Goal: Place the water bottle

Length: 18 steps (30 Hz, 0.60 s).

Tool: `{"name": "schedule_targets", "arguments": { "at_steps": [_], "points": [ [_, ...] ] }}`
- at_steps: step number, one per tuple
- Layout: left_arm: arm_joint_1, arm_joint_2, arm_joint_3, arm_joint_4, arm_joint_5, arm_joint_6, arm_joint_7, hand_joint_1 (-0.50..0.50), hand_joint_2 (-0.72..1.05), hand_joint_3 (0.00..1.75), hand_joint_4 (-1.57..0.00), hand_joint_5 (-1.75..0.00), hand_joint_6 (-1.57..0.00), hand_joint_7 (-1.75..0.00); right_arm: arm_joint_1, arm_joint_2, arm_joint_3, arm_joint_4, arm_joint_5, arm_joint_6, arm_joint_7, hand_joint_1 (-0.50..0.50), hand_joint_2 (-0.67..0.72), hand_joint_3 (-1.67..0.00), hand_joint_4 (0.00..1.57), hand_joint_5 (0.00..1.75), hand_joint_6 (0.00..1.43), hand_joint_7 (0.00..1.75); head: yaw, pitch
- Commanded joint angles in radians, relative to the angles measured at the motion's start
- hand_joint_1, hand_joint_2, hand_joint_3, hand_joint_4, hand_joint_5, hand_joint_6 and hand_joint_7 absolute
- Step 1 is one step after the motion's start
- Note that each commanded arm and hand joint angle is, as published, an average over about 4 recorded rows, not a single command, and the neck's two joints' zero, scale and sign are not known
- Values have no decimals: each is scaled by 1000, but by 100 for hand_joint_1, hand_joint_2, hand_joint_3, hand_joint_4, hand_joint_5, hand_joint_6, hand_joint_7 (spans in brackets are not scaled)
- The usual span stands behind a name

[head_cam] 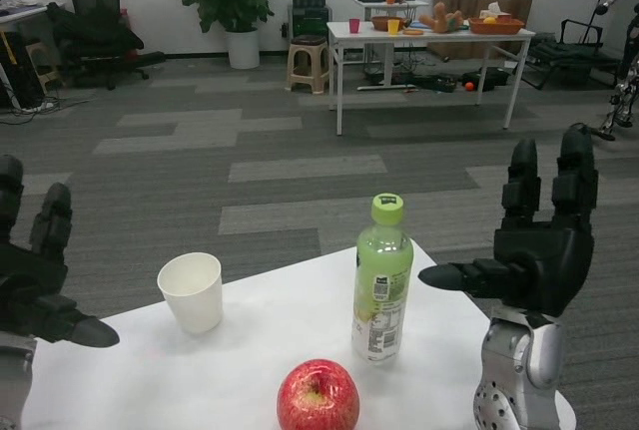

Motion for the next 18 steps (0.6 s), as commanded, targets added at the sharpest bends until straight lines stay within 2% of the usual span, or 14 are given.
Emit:
{"name": "schedule_targets", "arguments": {
  "at_steps": [1, 4, 7, 11, 18],
  "points": [
    [2, -16, 12, -6, 36, -1, -5, -50, -48, 9, 0, 0, 0, 0, 22, -39, -7, -30, 21, 23, -3, -46, 15, -2, 0, 0, 0, 14, 4, -5],
    [-4, -21, 10, -6, 42, -1, -8, -50, -46, 9, 0, 0, 0, 0, 47, -53, -11, -54, 32, 80, 13, -46, 14, 0, 0, 0, 0, 14, 11, -10],
    [-14, -22, 3, -4, 53, -1, -13, -50, -46, 9, 0, 0, 0, 0, 79, -63, -34, -106, 45, 211, 78, -46, 9, 0, 0, 0, 0, 14, 10, -8],
    [-26, -22, -8, 2, 60, 1, -21, -50, -53, 9, 0, 0, 0, 0, 98, -49, -93, -167, 53, 388, 164, -46, 9, 0, 0, 0, 0, 14, 5, -6],
    [-48, -22, -31, 15, 63, 1, -31, -50, -50, 9, 0, 0, 0, 0, 97, -31, -157, -227, 47, 546, 255, -46, 9, 0, 0, 0, 0, 7, -10, 1]
  ]
}}
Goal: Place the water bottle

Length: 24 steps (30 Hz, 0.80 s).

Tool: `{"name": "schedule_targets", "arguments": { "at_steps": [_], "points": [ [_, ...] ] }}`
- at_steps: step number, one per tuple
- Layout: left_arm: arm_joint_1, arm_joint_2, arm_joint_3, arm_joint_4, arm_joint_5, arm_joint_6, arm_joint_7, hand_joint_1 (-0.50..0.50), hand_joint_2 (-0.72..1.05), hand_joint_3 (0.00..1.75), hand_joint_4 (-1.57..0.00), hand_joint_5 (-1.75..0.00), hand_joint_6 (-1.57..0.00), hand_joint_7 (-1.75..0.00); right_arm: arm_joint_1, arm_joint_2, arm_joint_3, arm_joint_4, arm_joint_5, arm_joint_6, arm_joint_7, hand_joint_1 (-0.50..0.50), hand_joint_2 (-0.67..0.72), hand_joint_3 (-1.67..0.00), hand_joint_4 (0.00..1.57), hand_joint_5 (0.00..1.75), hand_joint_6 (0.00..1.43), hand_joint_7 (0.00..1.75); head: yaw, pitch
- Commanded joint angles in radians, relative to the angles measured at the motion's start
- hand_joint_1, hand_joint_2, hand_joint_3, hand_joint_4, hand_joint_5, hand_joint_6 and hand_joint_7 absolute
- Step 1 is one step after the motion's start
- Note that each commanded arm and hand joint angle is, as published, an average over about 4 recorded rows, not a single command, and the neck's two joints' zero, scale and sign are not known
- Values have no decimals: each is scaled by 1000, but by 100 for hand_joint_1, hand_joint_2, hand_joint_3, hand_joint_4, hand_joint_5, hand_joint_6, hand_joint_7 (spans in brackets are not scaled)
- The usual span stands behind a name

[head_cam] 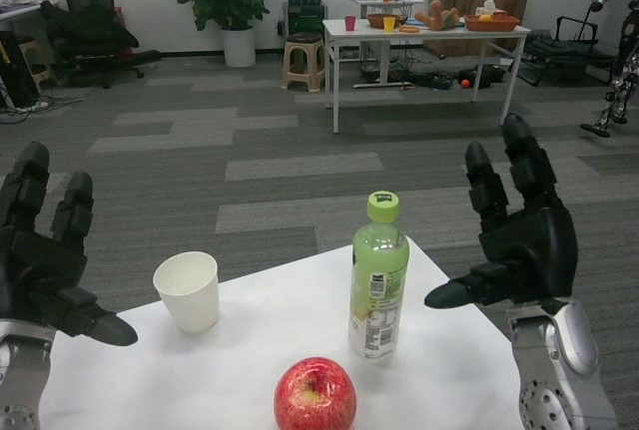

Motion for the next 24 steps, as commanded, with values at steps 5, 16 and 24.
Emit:
{"name": "schedule_targets", "arguments": {
  "at_steps": [5, 16, 24],
  "points": [
    [-35, 5, -22, 20, 8, 1, -10, -50, -50, 9, 0, 0, 0, 0, 1, 12, -34, -64, 0, 112, 67, -46, 9, 0, 0, 0, 0, 7, -4, -2],
    [-39, 7, -24, 20, 8, 1, -11, -50, -50, 9, 0, 0, 0, 0, -2, 13, -32, -77, -15, 114, 72, -46, 3, 0, 0, 0, 0, 7, -3, 4],
    [-42, 8, -24, 29, 8, 1, -11, -50, -55, 9, 0, 0, 0, 0, -14, 13, -29, -88, -30, 128, 72, -46, 3, 0, 0, 0, 0, 7, -3, 1]
  ]
}}
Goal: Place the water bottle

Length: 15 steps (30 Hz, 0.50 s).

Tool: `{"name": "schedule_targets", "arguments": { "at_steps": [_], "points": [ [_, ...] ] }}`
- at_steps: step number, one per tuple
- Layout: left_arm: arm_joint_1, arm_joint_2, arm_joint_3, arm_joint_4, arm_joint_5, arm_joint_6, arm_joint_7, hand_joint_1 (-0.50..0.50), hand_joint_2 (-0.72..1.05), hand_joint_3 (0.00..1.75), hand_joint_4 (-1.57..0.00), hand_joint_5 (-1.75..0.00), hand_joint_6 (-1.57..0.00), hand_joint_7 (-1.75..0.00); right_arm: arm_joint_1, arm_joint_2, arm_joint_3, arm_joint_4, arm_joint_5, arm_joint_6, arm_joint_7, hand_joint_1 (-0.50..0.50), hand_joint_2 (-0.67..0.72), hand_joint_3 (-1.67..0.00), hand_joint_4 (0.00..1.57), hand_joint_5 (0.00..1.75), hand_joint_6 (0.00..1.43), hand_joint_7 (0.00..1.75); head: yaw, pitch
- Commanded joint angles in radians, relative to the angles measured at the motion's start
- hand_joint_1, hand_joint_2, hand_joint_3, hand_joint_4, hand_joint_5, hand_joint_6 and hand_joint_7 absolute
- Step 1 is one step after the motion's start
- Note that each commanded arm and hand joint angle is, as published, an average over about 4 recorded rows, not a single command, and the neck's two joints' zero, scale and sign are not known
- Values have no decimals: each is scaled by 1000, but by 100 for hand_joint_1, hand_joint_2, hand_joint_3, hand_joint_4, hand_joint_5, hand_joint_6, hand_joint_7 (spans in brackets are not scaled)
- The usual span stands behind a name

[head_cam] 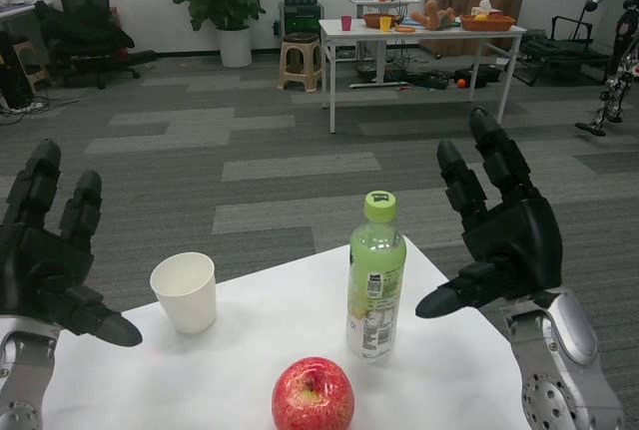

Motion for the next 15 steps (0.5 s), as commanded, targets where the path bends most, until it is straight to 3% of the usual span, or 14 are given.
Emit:
{"name": "schedule_targets", "arguments": {
  "at_steps": [1, 15],
  "points": [
    [-21, 9, 3, 8, 4, 1, -4, -50, -55, 9, 0, 0, 0, 0, -14, 6, -3, -17, -5, 13, 2, -46, 3, 0, 0, 0, 0, 7, 1, 1],
    [-21, 8, 3, 6, 4, -1, -6, -50, -55, 9, 0, 0, 0, 0, -17, 6, -6, -28, -10, 17, 2, -46, 3, 0, 0, 0, 0, 7, -9, 10]
  ]
}}
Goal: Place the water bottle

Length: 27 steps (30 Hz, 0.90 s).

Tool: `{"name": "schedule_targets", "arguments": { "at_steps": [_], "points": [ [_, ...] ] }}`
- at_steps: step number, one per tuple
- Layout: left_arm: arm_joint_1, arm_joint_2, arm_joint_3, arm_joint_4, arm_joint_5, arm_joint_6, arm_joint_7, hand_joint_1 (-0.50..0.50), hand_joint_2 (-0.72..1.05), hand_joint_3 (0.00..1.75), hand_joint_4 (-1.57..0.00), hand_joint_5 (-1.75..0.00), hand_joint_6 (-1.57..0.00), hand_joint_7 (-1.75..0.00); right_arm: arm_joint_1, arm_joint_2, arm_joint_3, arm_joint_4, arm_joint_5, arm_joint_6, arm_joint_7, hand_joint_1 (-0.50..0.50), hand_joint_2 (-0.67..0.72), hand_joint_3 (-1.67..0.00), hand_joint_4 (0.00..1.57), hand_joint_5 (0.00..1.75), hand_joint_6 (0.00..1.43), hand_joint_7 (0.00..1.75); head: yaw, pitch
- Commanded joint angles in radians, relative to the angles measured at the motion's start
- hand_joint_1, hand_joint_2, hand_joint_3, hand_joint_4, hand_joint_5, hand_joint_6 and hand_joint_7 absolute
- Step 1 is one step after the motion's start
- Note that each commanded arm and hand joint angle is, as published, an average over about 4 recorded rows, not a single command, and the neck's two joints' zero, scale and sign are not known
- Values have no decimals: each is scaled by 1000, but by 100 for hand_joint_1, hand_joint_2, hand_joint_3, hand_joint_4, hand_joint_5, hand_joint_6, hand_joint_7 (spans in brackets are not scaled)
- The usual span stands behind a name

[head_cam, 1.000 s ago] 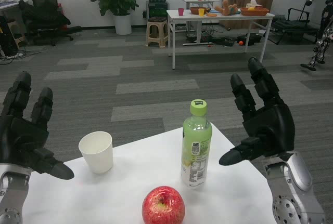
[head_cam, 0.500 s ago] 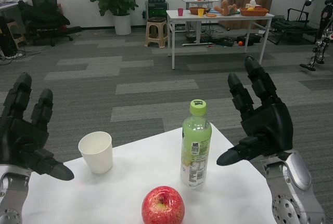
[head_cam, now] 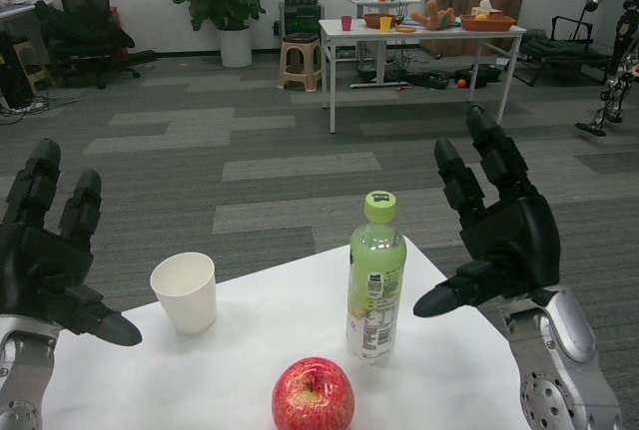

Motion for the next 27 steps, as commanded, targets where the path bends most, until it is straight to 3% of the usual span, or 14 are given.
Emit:
{"name": "schedule_targets", "arguments": {
  "at_steps": [1, 27],
  "points": [
    [-19, 8, 3, 5, 4, -1, -5, -50, -55, 9, 0, 0, 0, 0, -10, 6, -7, -19, -3, 10, 2, -46, 3, 0, 0, 0, 0, 7, -3, 3],
    [-11, 5, 4, 4, 4, -3, -6, -50, -53, 9, 0, 0, 0, 0, -15, 6, -8, -34, -9, 23, 2, -46, 3, 0, 0, 0, 0, 7, 4, 33]
  ]
}}
